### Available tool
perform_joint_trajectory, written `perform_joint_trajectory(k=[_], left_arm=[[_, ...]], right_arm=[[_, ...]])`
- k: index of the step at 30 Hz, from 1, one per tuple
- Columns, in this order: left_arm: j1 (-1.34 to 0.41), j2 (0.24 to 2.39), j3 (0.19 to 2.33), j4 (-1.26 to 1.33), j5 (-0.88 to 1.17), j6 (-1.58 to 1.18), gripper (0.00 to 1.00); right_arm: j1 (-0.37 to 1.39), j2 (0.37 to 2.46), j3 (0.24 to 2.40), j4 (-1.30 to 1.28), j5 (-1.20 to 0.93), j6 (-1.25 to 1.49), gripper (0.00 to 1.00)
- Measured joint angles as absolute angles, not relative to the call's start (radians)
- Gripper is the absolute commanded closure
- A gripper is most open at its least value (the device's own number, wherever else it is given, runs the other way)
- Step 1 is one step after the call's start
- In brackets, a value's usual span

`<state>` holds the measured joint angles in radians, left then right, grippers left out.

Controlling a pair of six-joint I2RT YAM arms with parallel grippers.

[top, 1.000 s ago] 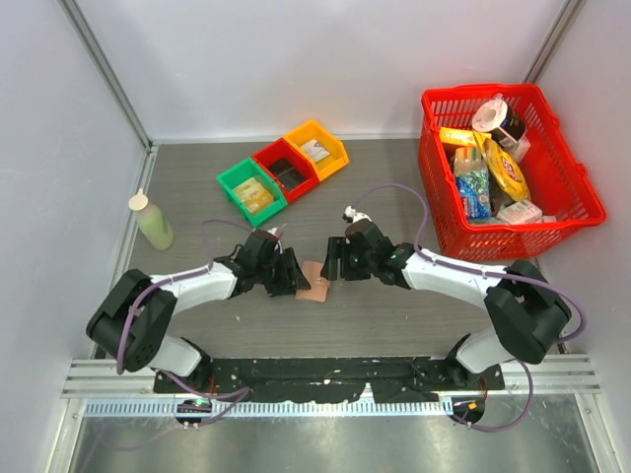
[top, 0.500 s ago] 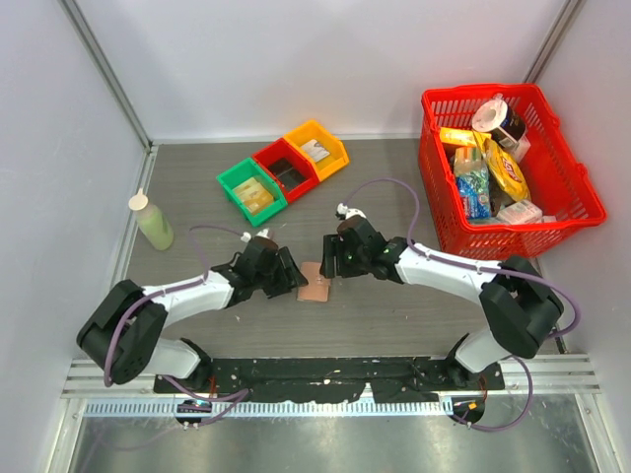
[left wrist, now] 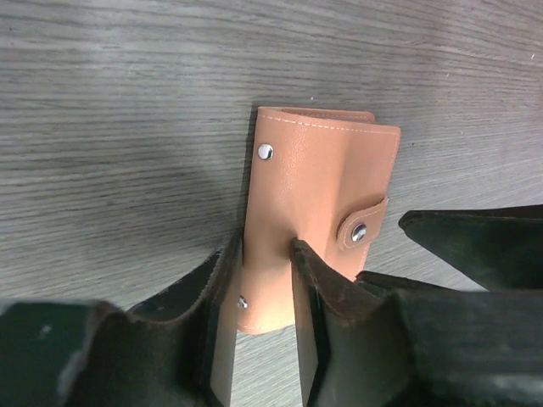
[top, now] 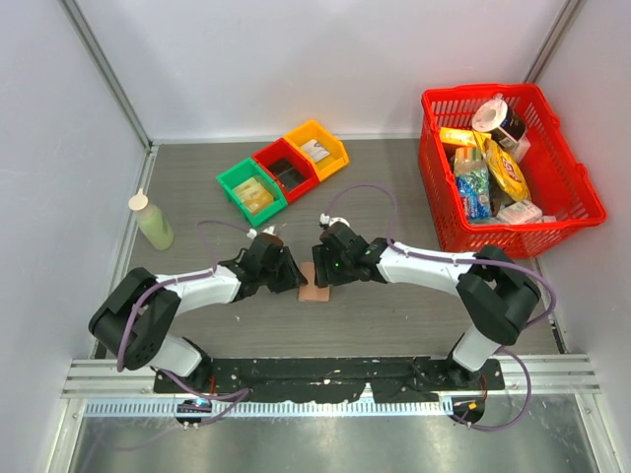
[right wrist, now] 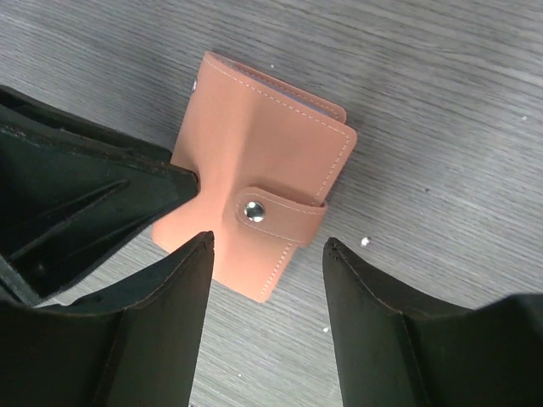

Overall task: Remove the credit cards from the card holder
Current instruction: Open the card holder at the center of the board.

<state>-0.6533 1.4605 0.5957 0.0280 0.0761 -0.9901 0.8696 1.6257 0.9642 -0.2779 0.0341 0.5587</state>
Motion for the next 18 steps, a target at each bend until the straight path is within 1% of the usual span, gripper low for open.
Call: perform_joint_trajectory(k=[4, 7, 9, 18], left_arm=[[-0.653, 1.462, 0.564, 0.08, 0.084, -0.992, 0.81], [-0.653, 1.467, 0.538, 0.134, 0.094, -1.011, 0.94], [-0.656, 1.474, 0.524, 0.172, 0.099, -1.022, 0.99], [-0.69, 1.49, 0.481, 0.293, 0.097, -1.07, 1.0]], right_arm=[[0.884, 1.668, 0.997, -0.292, 0.04, 0.558, 0.43], [0.894, 1.686, 1.025, -0.31, 0.049, 0.555, 0.44], [0.899, 1.694, 1.047, -0.327, 0.059, 0.554, 0.44], [0.91, 1.747, 1.123, -0.411, 0.13, 0.543, 0.5]])
